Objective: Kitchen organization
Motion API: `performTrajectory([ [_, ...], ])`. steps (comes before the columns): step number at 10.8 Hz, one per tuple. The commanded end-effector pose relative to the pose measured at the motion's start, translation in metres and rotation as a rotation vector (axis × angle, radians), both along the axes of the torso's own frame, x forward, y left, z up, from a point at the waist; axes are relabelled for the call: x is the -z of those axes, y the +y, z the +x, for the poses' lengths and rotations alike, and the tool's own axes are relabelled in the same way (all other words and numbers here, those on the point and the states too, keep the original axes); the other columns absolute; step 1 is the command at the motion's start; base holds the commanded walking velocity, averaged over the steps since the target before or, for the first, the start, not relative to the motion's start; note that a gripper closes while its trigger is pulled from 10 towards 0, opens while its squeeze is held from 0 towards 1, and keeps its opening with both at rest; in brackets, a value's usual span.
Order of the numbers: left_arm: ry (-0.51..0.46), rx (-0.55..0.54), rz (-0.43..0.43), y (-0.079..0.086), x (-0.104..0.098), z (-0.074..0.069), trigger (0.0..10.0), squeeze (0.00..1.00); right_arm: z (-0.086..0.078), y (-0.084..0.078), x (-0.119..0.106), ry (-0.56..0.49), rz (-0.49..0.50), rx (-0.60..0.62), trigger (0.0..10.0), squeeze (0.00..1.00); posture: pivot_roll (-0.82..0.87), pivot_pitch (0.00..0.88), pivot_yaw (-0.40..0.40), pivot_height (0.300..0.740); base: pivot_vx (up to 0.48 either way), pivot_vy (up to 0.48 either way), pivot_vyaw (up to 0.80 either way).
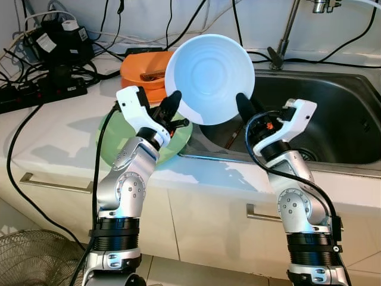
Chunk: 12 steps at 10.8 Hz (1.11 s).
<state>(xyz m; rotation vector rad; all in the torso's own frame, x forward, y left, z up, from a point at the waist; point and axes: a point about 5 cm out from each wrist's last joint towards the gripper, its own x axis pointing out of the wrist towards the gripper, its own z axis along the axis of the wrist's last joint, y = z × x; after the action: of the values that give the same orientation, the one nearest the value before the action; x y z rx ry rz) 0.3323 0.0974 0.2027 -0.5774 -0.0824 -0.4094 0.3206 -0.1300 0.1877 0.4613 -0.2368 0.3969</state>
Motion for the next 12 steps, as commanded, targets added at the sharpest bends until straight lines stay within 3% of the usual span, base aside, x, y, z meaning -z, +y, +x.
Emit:
performTrajectory([
  [1, -0.057, 0.020, -0.012, 0.0002, -0.0109, -0.0030, 10.0, 0.00, 0.0027, -0.0071, 0.0000, 0.010, 0.027, 0.043, 10.0, 0.00, 0.03, 0.000, 0.074, 0.740, 0.000, 0.000, 0.00],
  [2, -0.057, 0.020, -0.012, 0.0001, -0.0111, -0.0029, 10.0, 0.00, 0.0029, -0.0069, 0.0003, 0.011, 0.026, 0.043, 10.0, 0.00, 0.03, 0.000, 0.074, 0.740, 0.000, 0.000, 0.00],
  [3, -0.057, 0.023, -0.011, -0.0003, -0.0109, -0.0032, 10.0, 0.00, 0.0031, -0.0054, -0.0002, 0.006, 0.029, 0.037, 0.0, 0.00, 0.03, 0.000, 0.072, 0.740, 0.000, 0.000, 0.00],
  [10, -0.065, 0.021, 0.039, -0.0023, -0.0079, -0.0031, 10.0, 0.00, 0.0018, -0.0002, -0.0023, -0.003, 0.034, 0.017, 0.0, 0.00, 0.03, 0.000, 0.066, 0.740, 0.000, 0.000, 0.00],
  [11, -0.068, 0.012, 0.061, -0.0021, -0.0073, -0.0026, 10.0, 1.00, 0.0020, 0.0000, -0.0027, -0.004, 0.034, 0.017, 0.0, 0.00, 0.03, 0.000, 0.066, 0.740, 0.000, 0.000, 0.00],
  [12, -0.075, 0.015, 0.079, -0.0029, -0.0066, -0.0033, 10.0, 1.00, 0.0024, 0.0003, -0.0034, -0.004, 0.040, 0.019, 0.0, 0.00, 0.03, 0.000, 0.065, 0.740, 0.000, 0.000, 0.00],
])
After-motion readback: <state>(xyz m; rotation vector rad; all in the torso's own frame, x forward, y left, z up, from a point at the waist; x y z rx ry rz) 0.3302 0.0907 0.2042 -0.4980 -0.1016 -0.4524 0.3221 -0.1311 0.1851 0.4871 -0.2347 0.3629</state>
